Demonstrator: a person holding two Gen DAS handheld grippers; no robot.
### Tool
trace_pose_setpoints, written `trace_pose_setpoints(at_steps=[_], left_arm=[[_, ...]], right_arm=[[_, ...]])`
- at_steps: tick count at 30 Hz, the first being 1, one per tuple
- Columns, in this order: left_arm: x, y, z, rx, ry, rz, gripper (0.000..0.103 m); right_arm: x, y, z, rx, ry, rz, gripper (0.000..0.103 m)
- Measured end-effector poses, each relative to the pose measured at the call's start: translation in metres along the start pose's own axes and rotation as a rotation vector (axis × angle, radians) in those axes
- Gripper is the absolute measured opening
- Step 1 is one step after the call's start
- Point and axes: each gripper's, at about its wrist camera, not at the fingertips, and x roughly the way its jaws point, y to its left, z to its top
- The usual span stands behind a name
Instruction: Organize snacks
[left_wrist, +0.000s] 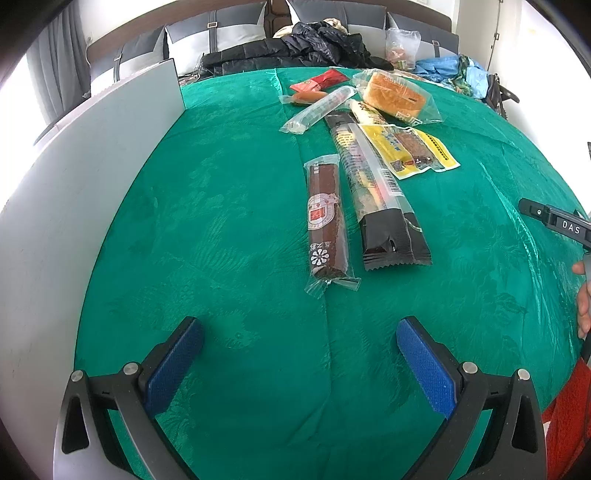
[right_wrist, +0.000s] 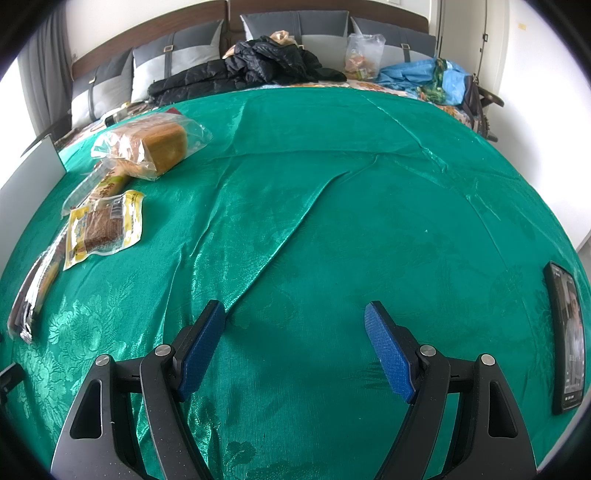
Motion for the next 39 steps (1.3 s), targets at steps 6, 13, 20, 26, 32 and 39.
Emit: trace_pose_setpoints(at_steps=[6, 13, 20, 26, 32, 39], left_arm=[[-0.003, 0.006, -0.003, 0.011, 0.057, -0.017, 0.103], [-0.017, 0.022, 0.002, -0.062, 0.046, -0.126, 0.098], [-0.007, 0.026, 0.054, -0.084, 0.045, -0.087, 0.087], [0.027, 0.014, 0.075, -0.024, 0.103, -0.059, 0.061], [0.023, 0.033, 0.075, -0.078, 0.085, 0.026, 0.020], [0.020, 0.062, 0.065, -0.134, 0.051, -0.039, 0.060]], right_arm=[[0.000, 0.000, 0.000, 0.000, 0.000, 0.001, 0.081], [0.000, 0.000, 0.000, 0.001, 0.000, 0.000, 0.081], [0.000, 0.000, 0.000, 0.001, 0.000, 0.000, 0.081], [0.000, 0.000, 0.000, 0.001, 0.000, 0.000, 0.081], [0.001, -0.001, 0.000, 0.001, -0.001, 0.000, 0.081], [0.001, 0.000, 0.000, 0.002, -0.001, 0.000, 0.081]])
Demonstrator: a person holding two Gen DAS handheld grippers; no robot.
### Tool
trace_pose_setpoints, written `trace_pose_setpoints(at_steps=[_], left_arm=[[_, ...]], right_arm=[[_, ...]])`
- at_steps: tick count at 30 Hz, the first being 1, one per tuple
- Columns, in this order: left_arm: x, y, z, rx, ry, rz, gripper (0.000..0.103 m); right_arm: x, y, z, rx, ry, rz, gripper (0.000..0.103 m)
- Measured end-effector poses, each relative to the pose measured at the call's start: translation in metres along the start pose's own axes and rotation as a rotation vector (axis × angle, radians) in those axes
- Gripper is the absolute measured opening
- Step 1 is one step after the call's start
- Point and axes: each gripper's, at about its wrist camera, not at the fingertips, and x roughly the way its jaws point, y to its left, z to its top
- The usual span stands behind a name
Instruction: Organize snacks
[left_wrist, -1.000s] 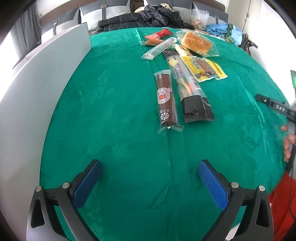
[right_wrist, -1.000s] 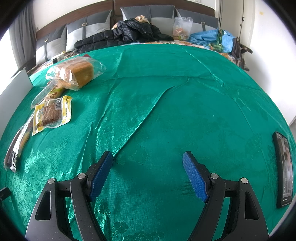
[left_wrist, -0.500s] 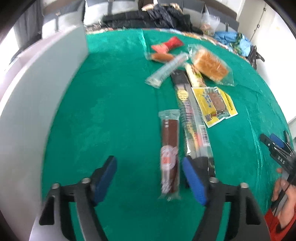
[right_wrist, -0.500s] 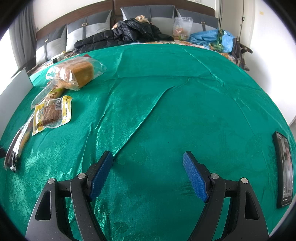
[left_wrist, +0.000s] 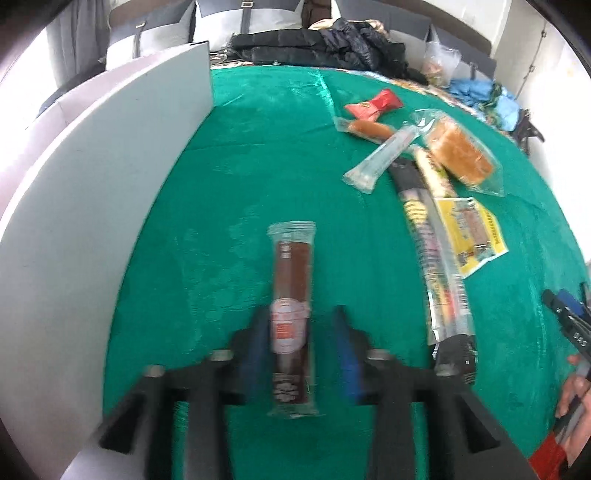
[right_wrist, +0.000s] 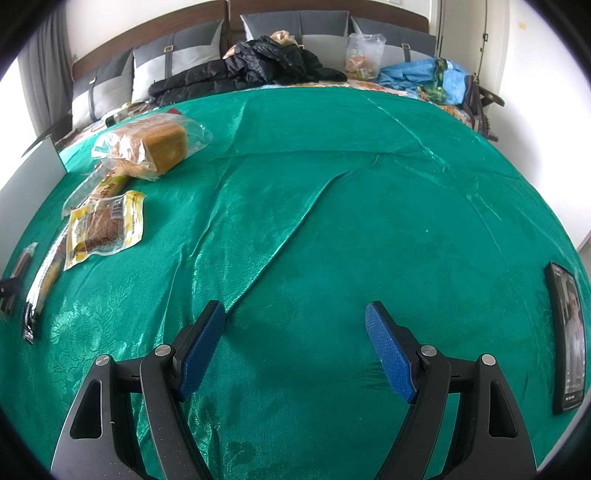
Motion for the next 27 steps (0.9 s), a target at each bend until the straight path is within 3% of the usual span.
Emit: trace_pose_setpoints(at_steps=[1, 4, 7, 12, 27], left_arm=[[0.003, -0.001, 0.000, 0.006, 0.008, 0.035, 0.085], [0.009, -0.002, -0.006, 0.035, -0.021, 0.095, 0.093], [0.013, -0.001, -0.006, 0.031, -0.050, 0.100, 0.103], [0.012, 0.003, -0.010, 0.033, -0.102, 0.099, 0.103], [0.017, 0.004, -0.007, 0.033, -0.106, 0.098, 0.103]], right_arm=[[0.000, 0.000, 0.000, 0.000, 0.000, 0.000, 0.081], [0.000, 0.001, 0.000, 0.000, 0.000, 0.000, 0.081], [0.000, 0.001, 0.000, 0.000, -0.001, 0.000, 0.081], [0.000, 0.000, 0.000, 0.001, -0.001, 0.000, 0.081], [0.000, 0.000, 0.000, 0.000, 0.000, -0.002, 0.081]])
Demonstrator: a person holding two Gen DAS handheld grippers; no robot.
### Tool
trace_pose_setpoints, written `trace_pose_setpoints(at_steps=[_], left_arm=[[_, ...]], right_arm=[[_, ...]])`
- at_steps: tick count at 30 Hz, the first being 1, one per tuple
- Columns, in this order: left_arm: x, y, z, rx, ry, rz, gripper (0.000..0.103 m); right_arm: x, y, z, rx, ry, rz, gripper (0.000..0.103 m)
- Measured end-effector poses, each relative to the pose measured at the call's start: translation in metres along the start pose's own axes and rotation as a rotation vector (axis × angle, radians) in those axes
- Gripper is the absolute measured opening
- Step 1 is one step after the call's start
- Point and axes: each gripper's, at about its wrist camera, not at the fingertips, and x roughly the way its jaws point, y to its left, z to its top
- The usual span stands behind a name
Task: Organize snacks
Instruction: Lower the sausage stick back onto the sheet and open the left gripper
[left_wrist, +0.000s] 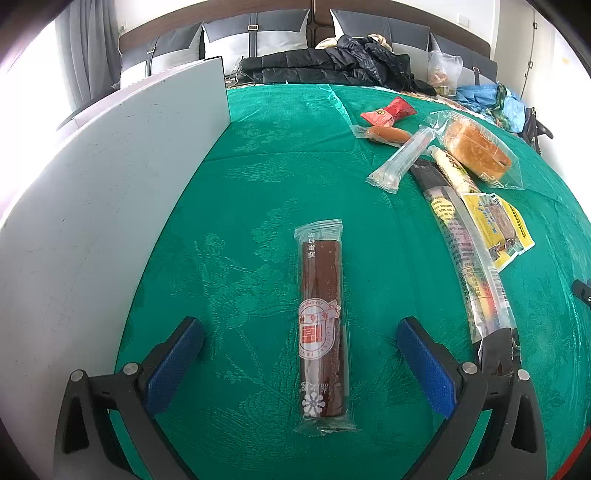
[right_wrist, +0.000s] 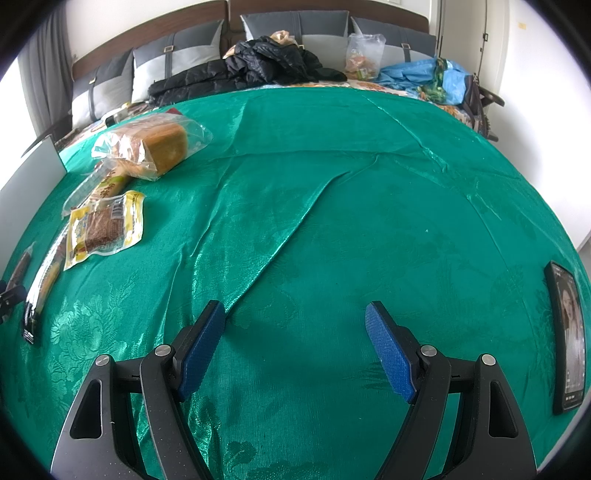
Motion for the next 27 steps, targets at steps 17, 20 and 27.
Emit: trace_pose_setpoints(at_steps=[17, 20, 27], left_arm=[[-0.0025, -0.0003, -0.0011, 0.000, -0.001, -0.001, 0.103], [-0.0024, -0.0003, -0.0011, 0.000, -0.001, -0.001, 0.103], [-0.0022, -0.0002, -0.0010, 0.001, -0.001, -0.001, 0.103]], right_arm=[[0.0019, -0.0008, -0.0009, 0.016, 0.014, -0.023, 0.087], [0.0019, -0.0009, -0.0011, 0.016, 0.014, -0.023, 0.087], [0.0024, -0.0007, -0.0007, 0.017, 0.014, -0.023, 0.087]])
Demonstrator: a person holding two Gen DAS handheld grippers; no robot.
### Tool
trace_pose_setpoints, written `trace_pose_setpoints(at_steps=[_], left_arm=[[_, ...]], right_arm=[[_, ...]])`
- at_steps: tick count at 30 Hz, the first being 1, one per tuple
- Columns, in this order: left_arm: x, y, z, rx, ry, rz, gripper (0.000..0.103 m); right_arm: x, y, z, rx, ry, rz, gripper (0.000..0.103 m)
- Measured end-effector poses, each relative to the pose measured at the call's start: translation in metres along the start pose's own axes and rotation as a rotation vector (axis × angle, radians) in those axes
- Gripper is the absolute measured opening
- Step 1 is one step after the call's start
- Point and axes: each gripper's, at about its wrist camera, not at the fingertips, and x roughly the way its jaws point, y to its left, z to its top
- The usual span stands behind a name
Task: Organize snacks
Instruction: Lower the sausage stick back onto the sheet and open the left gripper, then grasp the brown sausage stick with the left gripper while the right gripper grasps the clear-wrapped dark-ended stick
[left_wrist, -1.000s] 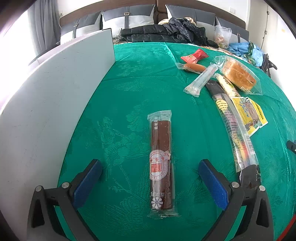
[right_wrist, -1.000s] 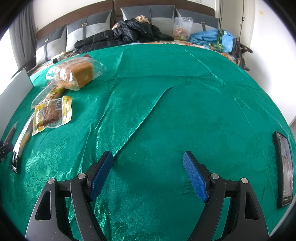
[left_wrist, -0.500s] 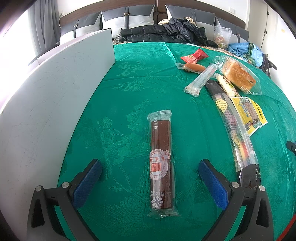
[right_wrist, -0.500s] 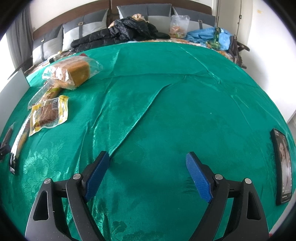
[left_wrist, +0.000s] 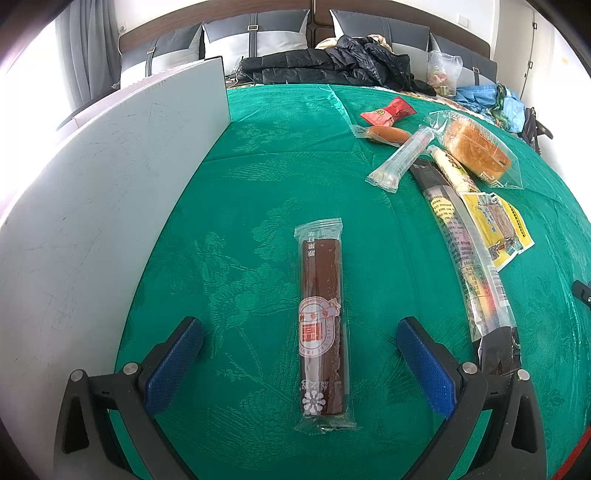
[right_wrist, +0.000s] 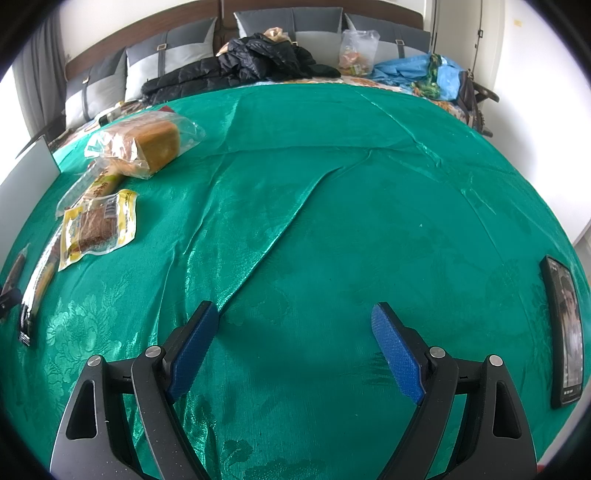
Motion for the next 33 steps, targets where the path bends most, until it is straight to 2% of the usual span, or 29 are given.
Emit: trace_pose_setpoints(at_steps=[27, 29, 30, 33], left_arm=[[0.002, 0.000, 0.000, 0.001, -0.001, 0.000, 0.103], [0.002, 0.001, 0.001, 0.001, -0.001, -0.001, 0.103], [0.002, 0.000, 0.000, 0.001, 0.000, 0.000, 0.103], [-0.001, -0.002, 0.003, 0.026, 0.058, -0.014, 0.102]], right_arm=[[0.000, 0.000, 0.000, 0.001, 0.005, -0.007, 0.089], [-0.002, 0.003, 0.001, 0.023, 0.057, -0.007, 0.089], [-0.005, 0.008, 0.003, 0.047, 0.086, 0.034, 0.088], [-0.020, 0.043, 0.009, 0.112, 0.138, 0.295, 0.088]])
